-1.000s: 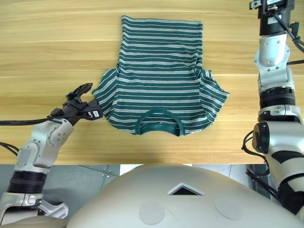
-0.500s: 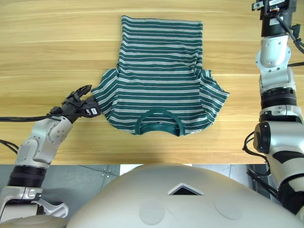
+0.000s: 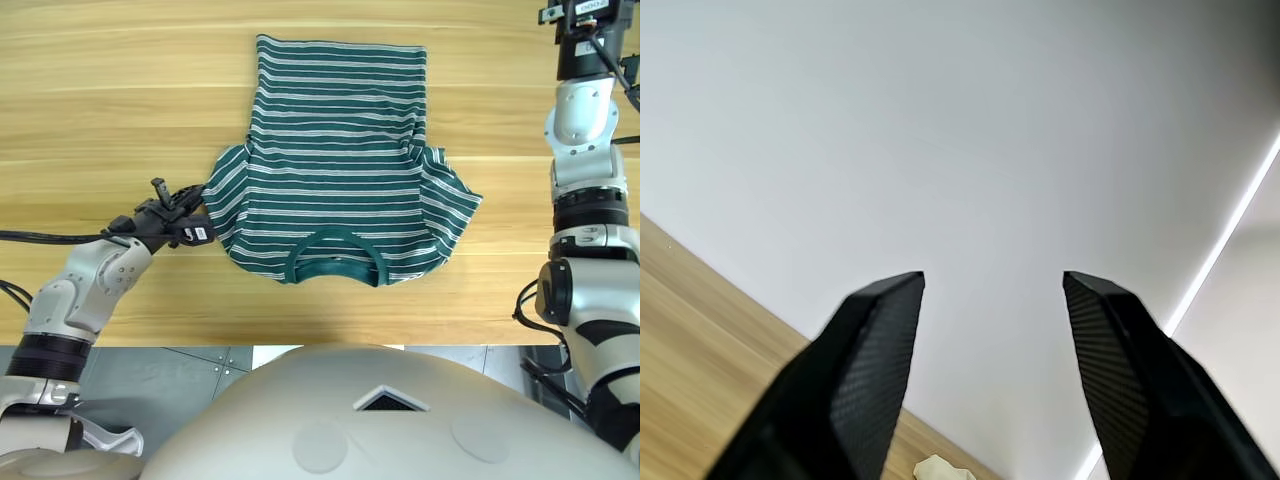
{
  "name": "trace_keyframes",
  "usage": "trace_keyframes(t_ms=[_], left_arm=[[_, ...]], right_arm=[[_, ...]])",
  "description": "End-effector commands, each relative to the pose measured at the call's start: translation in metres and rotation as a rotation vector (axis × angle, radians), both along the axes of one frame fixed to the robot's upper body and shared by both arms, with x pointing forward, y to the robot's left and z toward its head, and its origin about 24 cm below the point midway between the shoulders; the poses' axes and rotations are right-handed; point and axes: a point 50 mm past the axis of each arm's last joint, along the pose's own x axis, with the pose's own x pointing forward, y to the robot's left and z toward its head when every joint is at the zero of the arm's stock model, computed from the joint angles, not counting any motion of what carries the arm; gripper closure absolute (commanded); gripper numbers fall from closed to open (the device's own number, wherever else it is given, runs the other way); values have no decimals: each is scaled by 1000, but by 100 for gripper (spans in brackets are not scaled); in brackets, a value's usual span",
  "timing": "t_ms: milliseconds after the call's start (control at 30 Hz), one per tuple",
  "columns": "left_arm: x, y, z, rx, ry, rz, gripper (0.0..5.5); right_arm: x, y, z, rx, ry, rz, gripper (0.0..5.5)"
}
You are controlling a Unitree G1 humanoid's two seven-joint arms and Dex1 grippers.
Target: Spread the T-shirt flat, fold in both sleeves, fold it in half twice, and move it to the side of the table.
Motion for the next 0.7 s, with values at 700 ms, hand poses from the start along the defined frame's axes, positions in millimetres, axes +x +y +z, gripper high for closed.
trace_keyframes(t_ms=[700], left_arm=[[-1,-86,-41,-599,-69,-89,548]], right_arm=[[-5,-16,-20,74,62,-71,293]])
